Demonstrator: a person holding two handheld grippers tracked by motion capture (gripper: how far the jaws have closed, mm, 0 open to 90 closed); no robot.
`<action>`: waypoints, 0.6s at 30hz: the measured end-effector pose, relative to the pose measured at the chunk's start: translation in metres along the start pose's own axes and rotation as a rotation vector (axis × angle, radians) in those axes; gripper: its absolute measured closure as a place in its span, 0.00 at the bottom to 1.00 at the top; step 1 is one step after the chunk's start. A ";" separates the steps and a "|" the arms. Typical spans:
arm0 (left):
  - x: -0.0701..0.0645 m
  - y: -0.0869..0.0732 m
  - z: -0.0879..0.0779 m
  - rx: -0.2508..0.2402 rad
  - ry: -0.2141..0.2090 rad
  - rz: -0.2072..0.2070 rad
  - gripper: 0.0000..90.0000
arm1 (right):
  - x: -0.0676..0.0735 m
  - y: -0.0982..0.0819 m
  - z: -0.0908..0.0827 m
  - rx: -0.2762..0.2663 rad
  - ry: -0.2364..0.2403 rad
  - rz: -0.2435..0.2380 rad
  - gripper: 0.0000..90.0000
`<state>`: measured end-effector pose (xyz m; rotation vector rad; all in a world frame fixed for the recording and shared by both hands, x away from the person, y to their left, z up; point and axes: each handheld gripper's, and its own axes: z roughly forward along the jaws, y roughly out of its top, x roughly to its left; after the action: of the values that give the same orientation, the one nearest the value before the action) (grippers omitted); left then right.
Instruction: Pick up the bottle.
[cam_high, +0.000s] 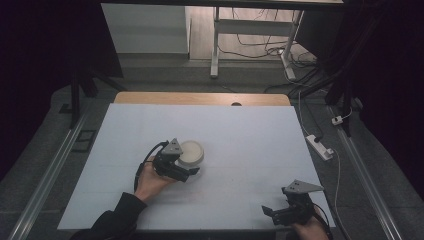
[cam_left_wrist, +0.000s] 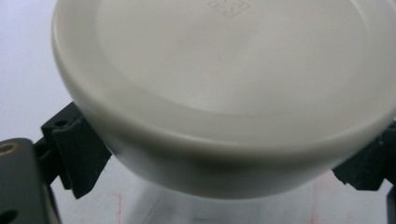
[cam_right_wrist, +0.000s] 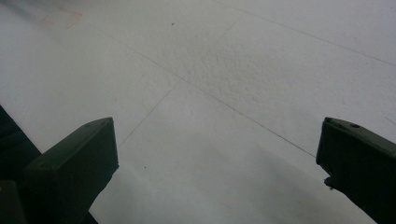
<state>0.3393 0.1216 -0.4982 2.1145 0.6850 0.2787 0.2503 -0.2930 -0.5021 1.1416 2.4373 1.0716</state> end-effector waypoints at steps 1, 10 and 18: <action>-0.001 0.001 -0.002 -0.005 0.000 0.002 0.09 | 0.000 0.000 0.000 0.000 0.000 0.000 0.00; -0.016 0.009 -0.013 -0.027 -0.011 0.063 0.09 | 0.001 0.000 0.000 0.006 -0.001 -0.005 0.00; -0.031 0.016 -0.027 -0.047 -0.035 0.083 0.09 | 0.001 0.000 0.001 0.009 -0.002 -0.007 0.00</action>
<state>0.3083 0.1151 -0.4679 2.1008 0.5658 0.2999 0.2502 -0.2918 -0.5022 1.1351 2.4451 1.0577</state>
